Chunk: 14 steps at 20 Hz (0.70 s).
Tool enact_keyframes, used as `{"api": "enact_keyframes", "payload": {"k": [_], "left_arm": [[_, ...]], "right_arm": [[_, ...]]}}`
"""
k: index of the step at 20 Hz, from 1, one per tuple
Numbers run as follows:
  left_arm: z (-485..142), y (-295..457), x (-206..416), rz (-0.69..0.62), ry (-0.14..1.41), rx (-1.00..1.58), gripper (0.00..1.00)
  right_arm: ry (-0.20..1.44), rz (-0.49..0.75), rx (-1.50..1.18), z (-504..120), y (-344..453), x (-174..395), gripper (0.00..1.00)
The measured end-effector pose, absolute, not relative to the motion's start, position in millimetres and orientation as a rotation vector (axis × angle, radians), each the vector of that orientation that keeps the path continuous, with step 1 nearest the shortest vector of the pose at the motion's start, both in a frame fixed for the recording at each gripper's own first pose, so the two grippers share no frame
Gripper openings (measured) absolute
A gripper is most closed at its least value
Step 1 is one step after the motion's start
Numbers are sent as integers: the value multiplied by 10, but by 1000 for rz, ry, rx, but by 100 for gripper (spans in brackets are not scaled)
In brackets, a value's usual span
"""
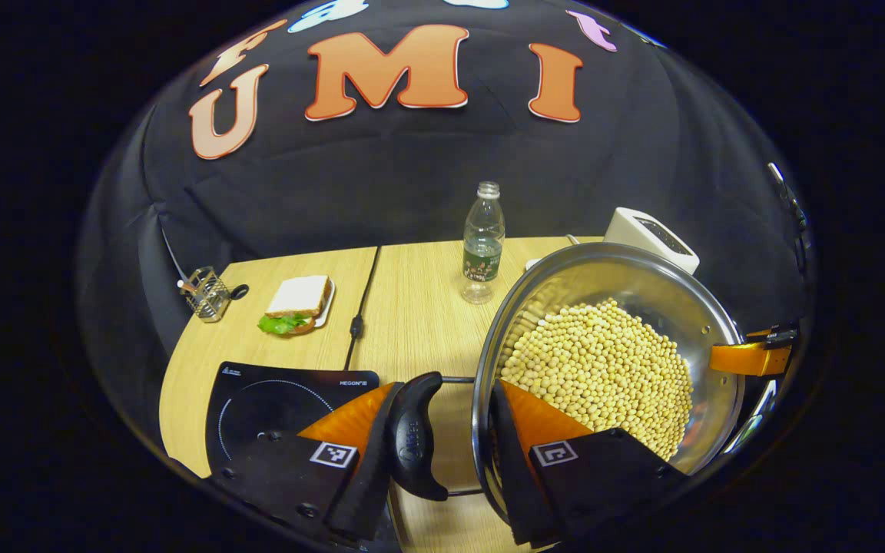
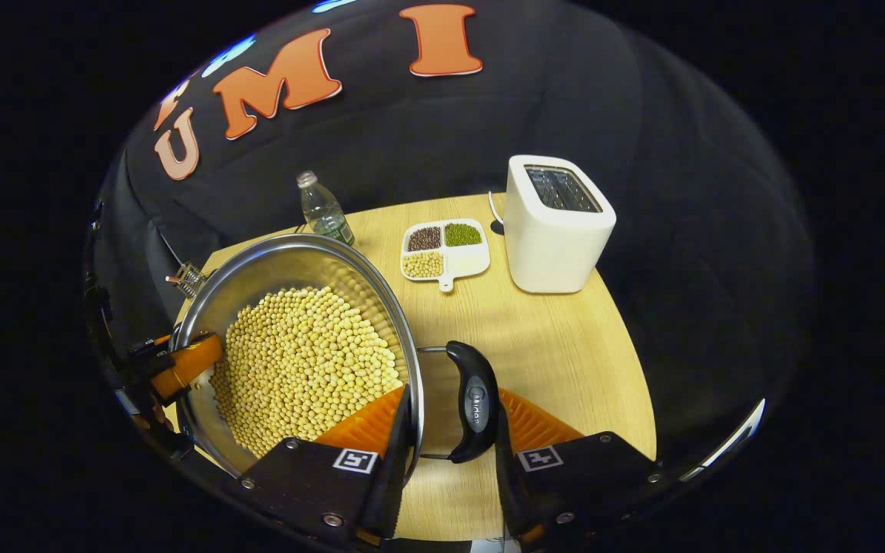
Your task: First push the handle of the pot to place it horizontally, then grasp the pot with both hands and set it on the induction cooktop.
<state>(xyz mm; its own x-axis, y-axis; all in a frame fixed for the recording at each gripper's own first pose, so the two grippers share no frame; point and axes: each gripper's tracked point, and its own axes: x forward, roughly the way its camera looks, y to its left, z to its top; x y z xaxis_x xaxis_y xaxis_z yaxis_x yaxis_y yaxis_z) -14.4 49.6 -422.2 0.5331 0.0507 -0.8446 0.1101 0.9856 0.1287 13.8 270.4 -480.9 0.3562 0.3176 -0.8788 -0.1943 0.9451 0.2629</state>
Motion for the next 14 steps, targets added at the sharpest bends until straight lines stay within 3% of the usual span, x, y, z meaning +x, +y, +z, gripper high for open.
{"api": "enact_keyframes", "payload": {"k": [8, 14], "left_arm": [[-3704, 821, -284, 41, 963, 160, 68], [-3578, 1549, -87, 42, 965, 151, 69]], "right_arm": [[1078, 402, 102, -4792, 2749, 280, 52], [1052, 405, 83, -4686, 2781, 296, 52]]}}
